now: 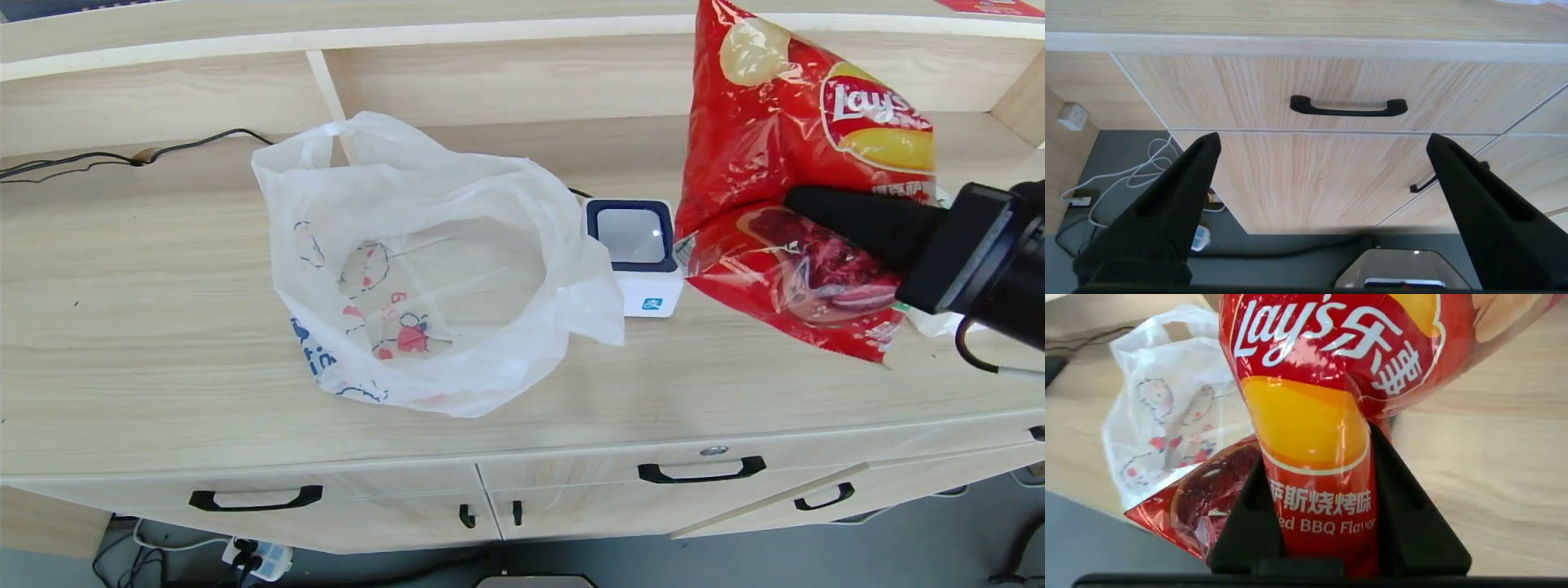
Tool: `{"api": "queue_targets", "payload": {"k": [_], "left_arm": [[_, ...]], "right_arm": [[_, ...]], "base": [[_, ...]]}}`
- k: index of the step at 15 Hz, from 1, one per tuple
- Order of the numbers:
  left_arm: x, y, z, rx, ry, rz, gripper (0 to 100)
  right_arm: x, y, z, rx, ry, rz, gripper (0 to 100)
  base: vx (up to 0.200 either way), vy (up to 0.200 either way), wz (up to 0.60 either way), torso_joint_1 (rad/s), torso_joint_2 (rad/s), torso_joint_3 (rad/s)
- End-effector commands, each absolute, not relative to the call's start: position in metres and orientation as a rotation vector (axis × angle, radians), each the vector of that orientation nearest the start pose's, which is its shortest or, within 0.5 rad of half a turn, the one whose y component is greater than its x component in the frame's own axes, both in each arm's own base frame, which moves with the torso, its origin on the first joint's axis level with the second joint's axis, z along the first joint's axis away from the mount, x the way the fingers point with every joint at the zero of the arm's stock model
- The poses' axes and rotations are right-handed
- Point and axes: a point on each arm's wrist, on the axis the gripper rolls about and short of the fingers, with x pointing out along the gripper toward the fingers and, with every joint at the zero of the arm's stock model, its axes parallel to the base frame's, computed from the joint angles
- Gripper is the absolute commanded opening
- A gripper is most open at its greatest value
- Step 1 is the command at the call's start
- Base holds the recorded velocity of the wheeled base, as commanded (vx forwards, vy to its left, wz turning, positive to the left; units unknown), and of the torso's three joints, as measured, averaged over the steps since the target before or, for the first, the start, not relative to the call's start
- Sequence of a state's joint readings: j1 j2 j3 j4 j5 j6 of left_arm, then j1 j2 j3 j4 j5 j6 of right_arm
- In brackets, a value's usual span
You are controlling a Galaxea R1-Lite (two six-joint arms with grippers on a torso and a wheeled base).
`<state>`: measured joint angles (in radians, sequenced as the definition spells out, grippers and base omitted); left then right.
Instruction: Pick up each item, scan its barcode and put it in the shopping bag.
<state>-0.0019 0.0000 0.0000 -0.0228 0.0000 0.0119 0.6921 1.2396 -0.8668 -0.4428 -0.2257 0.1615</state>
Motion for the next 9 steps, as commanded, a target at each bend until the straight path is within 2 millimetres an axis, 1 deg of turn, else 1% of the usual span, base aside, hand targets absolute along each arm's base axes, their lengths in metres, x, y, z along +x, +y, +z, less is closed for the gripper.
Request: {"api": "queue_targets", "payload": {"k": [1,2,4,6,7,9], "left_arm": [[-0.023,0.0,0.078,0.012,-0.021,-0.001,100],[-0.023,0.0,0.078,0.012,-0.021,-0.001,100],[-0.023,0.0,0.078,0.012,-0.021,-0.001,100],[-0.023,0.0,0.078,0.012,-0.021,-0.001,100],[-0.023,0.0,0.078,0.012,-0.021,-0.001,100],[-0.023,0.0,0.078,0.012,-0.021,-0.001,100]], "right_arm": [[0.18,0.116,0.31,0.096,-0.072,0.372,0],[0.189,0.122,0.31,0.051,-0.071,0.366,0],[0.2,0.13,0.309,-0.086,-0.087,0.357,0],[0.205,0.133,0.302,-0.222,-0.086,0.35,0],[0.209,0.136,0.3,-0.268,-0.089,0.346,0],[0.219,0.144,0.295,-0.294,-0.117,0.346,0]], "base": [[0.0,0.0,0.0,0.0,0.0,0.0],[0.0,0.0,0.0,0.0,0.0,0.0],[0.0,0.0,0.0,0.0,0.0,0.0],[0.0,0.0,0.0,0.0,0.0,0.0],[0.0,0.0,0.0,0.0,0.0,0.0],[0.0,0.0,0.0,0.0,0.0,0.0]]}}
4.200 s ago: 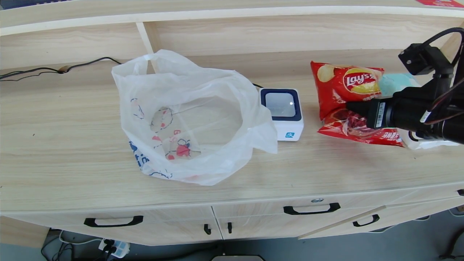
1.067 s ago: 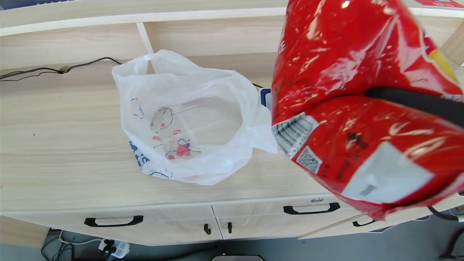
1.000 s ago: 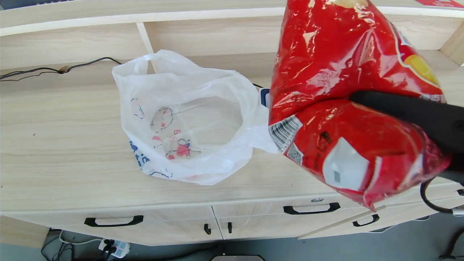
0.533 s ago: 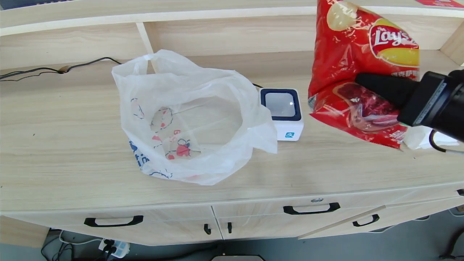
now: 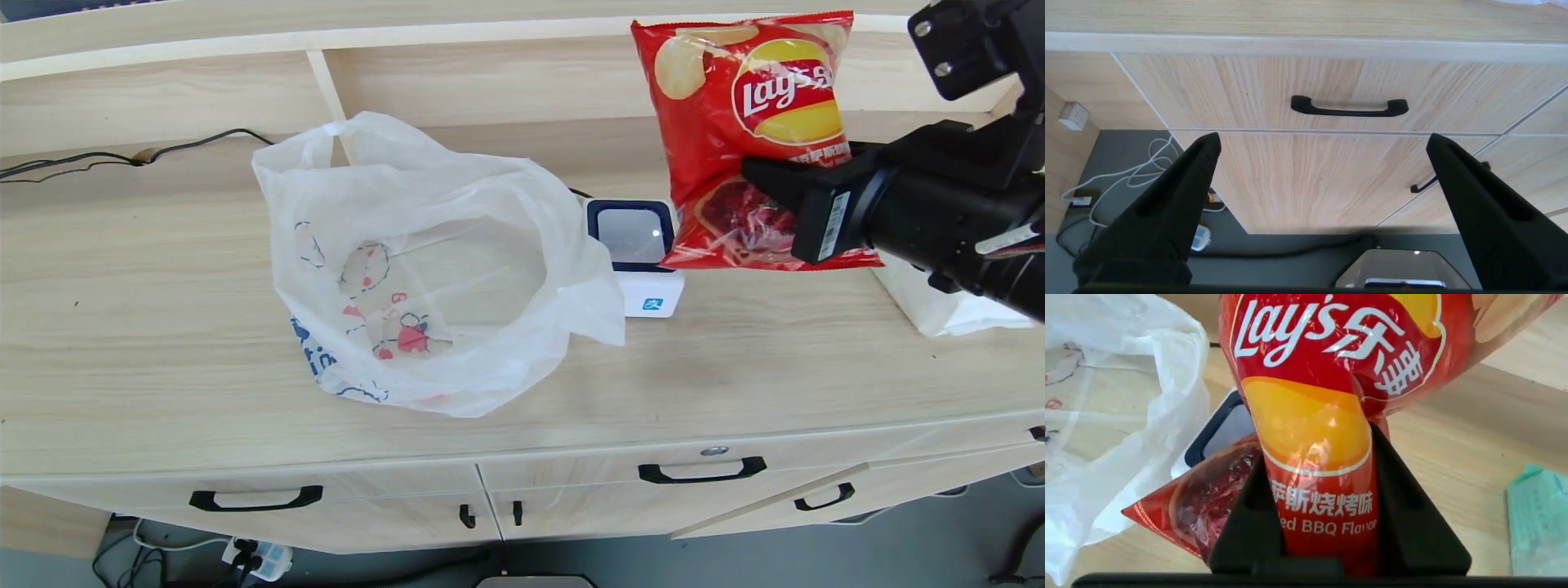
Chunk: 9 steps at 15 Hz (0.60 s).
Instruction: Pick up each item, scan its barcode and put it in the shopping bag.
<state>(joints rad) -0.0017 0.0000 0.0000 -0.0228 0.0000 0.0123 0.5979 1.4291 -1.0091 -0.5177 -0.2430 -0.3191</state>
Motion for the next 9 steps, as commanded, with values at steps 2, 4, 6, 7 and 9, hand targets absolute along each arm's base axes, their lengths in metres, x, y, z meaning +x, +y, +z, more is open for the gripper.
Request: {"api": "queue_targets", "payload": {"k": [2,4,6,7,9], "left_arm": [[-0.023,0.0,0.078,0.012,-0.021,-0.001,100],[-0.023,0.0,0.078,0.011,-0.021,-0.001,100],[-0.023,0.0,0.078,0.009,-0.021,-0.001,100],[-0.023,0.0,0.078,0.009,-0.021,-0.001,100],[-0.023,0.0,0.078,0.009,-0.021,-0.001,100]], "right_arm": [[0.228,0.15,0.291,-0.291,-0.125,0.344,0],[0.229,0.151,0.287,-0.296,-0.115,0.346,0],[0.231,0.152,0.279,-0.315,-0.095,0.353,0],[0.232,0.153,0.279,-0.313,-0.096,0.352,0],[0.232,0.153,0.281,-0.303,-0.111,0.348,0]], "base": [[0.0,0.0,0.0,0.0,0.0,0.0],[0.0,0.0,0.0,0.0,0.0,0.0],[0.0,0.0,0.0,0.0,0.0,0.0],[0.0,0.0,0.0,0.0,0.0,0.0],[0.0,0.0,0.0,0.0,0.0,0.0]]}}
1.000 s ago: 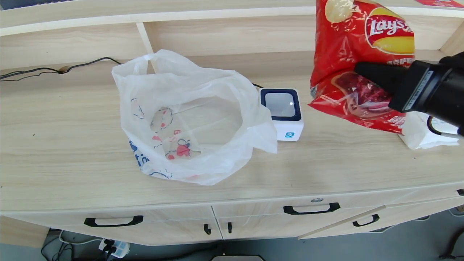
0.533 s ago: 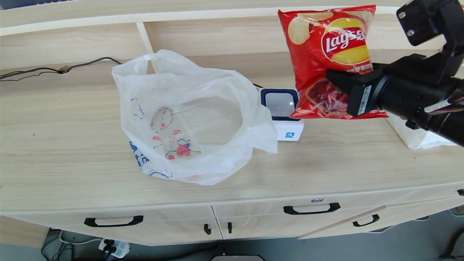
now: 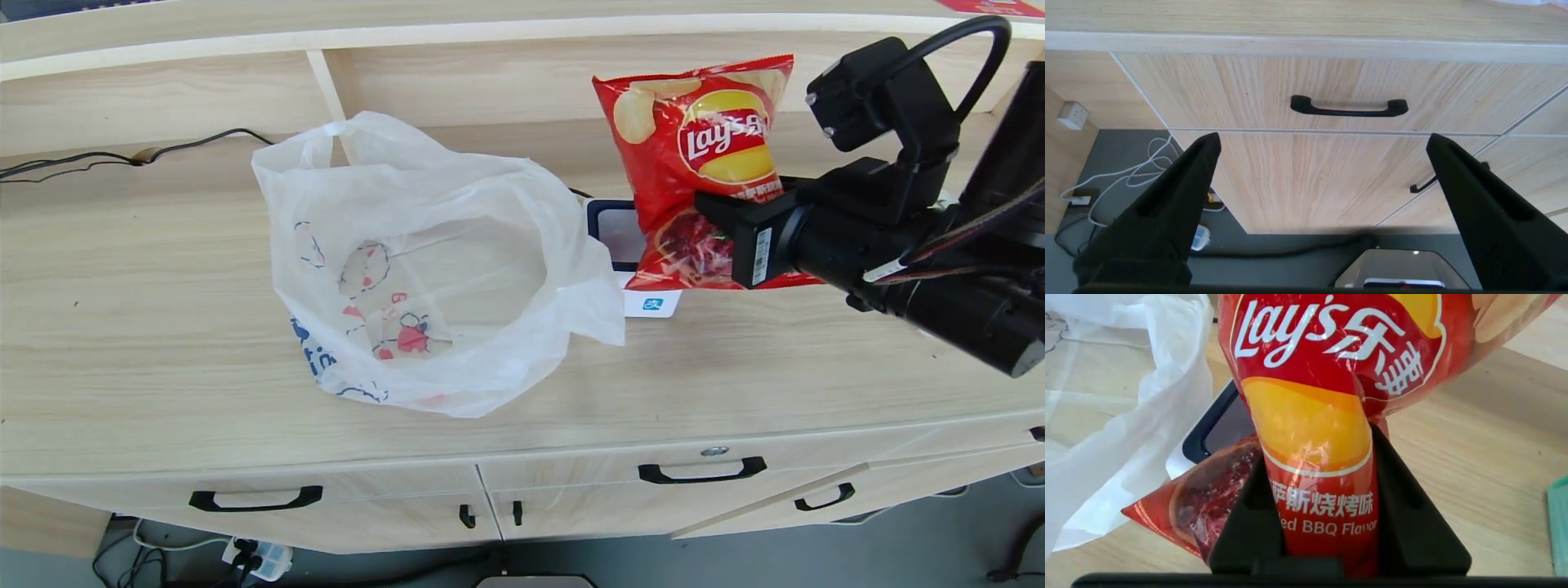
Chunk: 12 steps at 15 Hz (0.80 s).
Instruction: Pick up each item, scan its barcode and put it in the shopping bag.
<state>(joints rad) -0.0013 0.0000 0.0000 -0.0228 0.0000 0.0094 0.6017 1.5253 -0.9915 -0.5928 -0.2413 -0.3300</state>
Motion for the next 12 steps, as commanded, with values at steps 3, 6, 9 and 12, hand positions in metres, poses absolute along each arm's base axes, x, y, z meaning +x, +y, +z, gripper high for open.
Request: {"api": "queue_targets", "payload": {"k": [3,6,9,12], "left_arm": [[-0.023,0.0,0.078,0.011,-0.021,-0.001,100],[-0.023,0.0,0.078,0.012,-0.021,-0.001,100],[-0.023,0.0,0.078,0.014,-0.021,-0.001,100],[-0.023,0.0,0.078,0.014,-0.02,-0.001,100]], "right_arm": [[0.231,0.151,0.283,-0.299,-0.118,0.341,0],[0.217,0.141,0.291,-0.29,-0.148,0.34,0],[0.191,0.124,0.32,-0.297,-0.262,0.32,0],[0.171,0.114,0.323,-0.267,-0.294,0.43,0]], "base": [[0.0,0.0,0.0,0.0,0.0,0.0],[0.0,0.0,0.0,0.0,0.0,0.0],[0.0,0.0,0.0,0.0,0.0,0.0],[0.0,0.0,0.0,0.0,0.0,0.0]]}}
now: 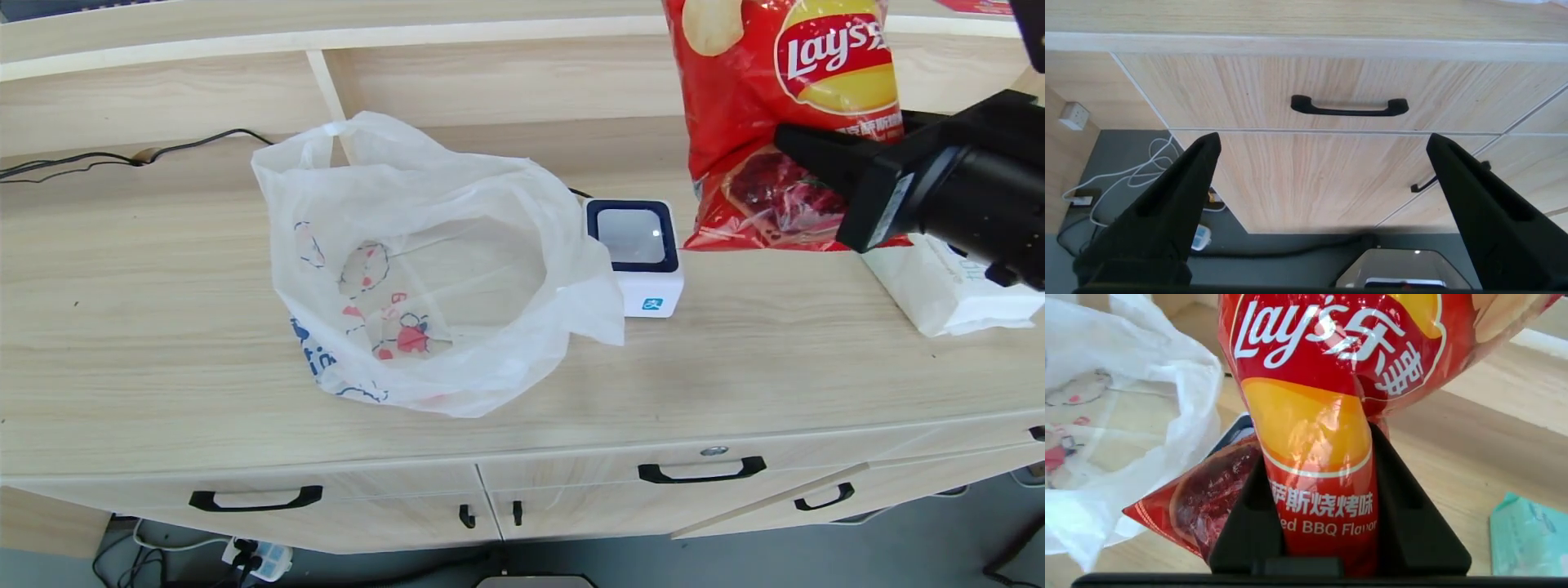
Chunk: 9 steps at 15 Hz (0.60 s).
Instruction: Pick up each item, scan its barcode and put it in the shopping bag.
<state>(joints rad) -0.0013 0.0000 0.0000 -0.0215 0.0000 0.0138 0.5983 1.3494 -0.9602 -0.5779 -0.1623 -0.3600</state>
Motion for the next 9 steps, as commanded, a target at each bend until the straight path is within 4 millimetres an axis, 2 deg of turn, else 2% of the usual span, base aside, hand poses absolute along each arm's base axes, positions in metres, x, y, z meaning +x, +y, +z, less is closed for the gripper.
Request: {"api": "queue_targets", "payload": {"k": [1,4,9], "left_arm": [[-0.023,0.0,0.078,0.014,-0.02,-0.001,100],[-0.023,0.0,0.078,0.014,-0.02,-0.001,100],[-0.023,0.0,0.078,0.012,-0.02,-0.001,100]], "right_arm": [[0.17,0.114,0.316,-0.259,-0.28,0.483,0],[0.17,0.115,0.314,-0.219,-0.265,0.5,0],[0.162,0.108,0.325,-0.208,-0.31,0.484,0]], "base": [[0.0,0.0,0.0,0.0,0.0,0.0],[0.0,0.0,0.0,0.0,0.0,0.0],[0.0,0.0,0.6,0.006,0.0,0.009]]}}
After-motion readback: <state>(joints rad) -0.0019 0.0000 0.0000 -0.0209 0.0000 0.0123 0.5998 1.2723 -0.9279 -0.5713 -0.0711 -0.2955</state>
